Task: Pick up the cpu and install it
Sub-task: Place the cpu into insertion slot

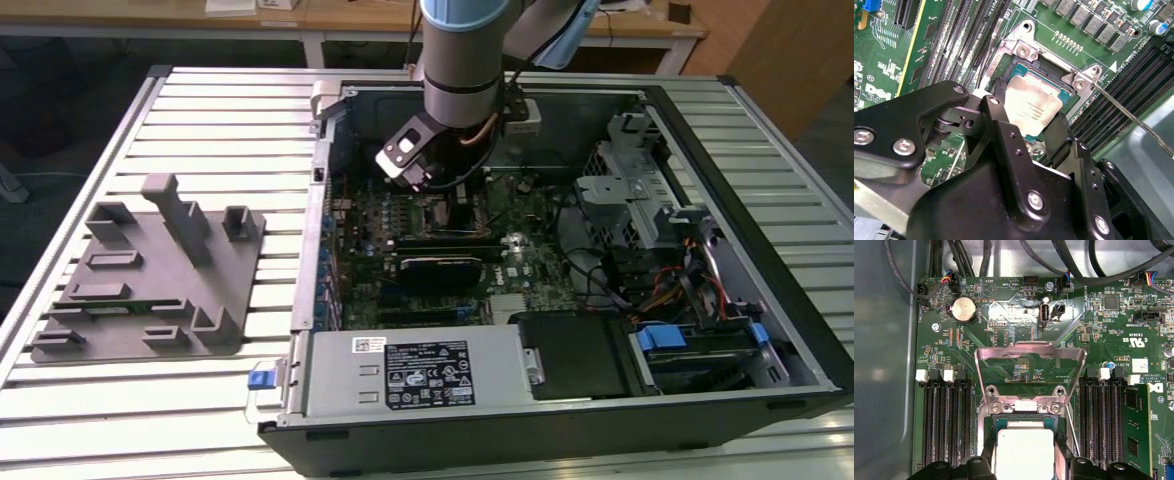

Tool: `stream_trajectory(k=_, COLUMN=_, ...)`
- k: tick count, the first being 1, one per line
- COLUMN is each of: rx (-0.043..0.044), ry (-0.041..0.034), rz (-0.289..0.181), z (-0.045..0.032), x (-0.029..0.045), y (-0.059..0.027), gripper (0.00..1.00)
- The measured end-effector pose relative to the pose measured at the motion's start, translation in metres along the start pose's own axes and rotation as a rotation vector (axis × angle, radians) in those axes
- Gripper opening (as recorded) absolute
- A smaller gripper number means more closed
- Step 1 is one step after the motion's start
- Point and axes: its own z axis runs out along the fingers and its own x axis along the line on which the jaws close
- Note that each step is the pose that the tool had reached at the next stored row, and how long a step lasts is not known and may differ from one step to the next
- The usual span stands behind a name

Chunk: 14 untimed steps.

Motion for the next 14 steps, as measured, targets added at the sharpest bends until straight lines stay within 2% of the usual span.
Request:
stream_trajectory(k=6, rx=-0.0003, ry=0.0002, rz=0.000, z=0.0001, x=0.0000, y=0.0000, gripper=0.54)
stream_trajectory(k=8, rx=-0.0006, ry=0.0009, rz=0.000, z=0.0004, x=0.0001, y=0.0001, gripper=0.55)
stream_trajectory(k=9, rx=-0.0004, ry=0.0007, rz=0.000, z=0.0003, x=0.0001, y=0.0001, gripper=0.61)
stream_trajectory(k=14, rx=0.0001, ry=-0.0003, rz=0.000, z=-0.0005, x=0.0000, y=0.0000, gripper=0.61)
